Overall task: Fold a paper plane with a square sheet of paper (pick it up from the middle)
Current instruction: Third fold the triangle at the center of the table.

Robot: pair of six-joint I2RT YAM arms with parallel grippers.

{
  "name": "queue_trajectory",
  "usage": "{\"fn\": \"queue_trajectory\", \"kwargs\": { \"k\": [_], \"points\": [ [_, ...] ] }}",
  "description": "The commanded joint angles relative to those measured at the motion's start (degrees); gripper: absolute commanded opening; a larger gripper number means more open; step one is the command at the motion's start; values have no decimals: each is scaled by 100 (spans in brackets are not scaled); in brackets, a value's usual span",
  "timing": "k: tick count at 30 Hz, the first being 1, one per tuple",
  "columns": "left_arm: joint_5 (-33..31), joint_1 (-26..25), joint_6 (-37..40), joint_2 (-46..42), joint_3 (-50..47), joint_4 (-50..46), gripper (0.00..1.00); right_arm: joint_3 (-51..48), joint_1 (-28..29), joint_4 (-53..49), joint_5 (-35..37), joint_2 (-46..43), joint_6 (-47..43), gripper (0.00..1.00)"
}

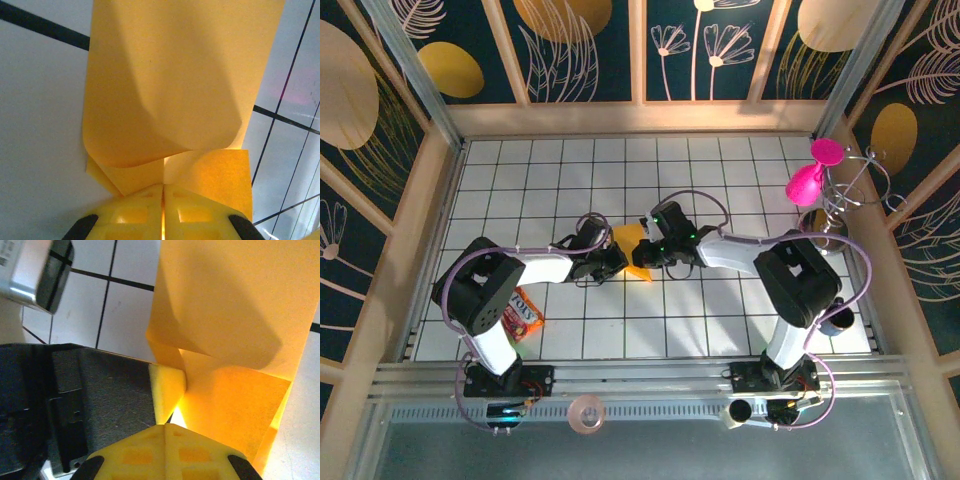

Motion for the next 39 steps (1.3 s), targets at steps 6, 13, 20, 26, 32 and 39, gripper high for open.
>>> {"fn": "queue_trajectory", "kwargs": {
  "k": [6, 13, 20, 26, 32, 39],
  "points": [
    [-79, -20, 49, 204, -27, -256, 8, 274, 56, -439, -215, 311, 31, 3],
    [-70, -21, 57, 201, -24, -257, 8, 339, 74, -527, -273, 473, -41, 3],
    [-79, -22, 66, 184, -24, -280, 8, 331, 74, -603, -203, 571, -83, 3],
    [-126, -21, 66, 221, -35, -311, 8, 333, 74, -690, -120, 599, -172, 3],
    [-183, -20, 66, 271, -35, -381, 8, 363, 74, -728, -143, 569, -276, 3],
    [-249, -28, 127, 322, -26, -482, 8, 288, 109, -542, -429, 269, -391, 3]
  ]
}}
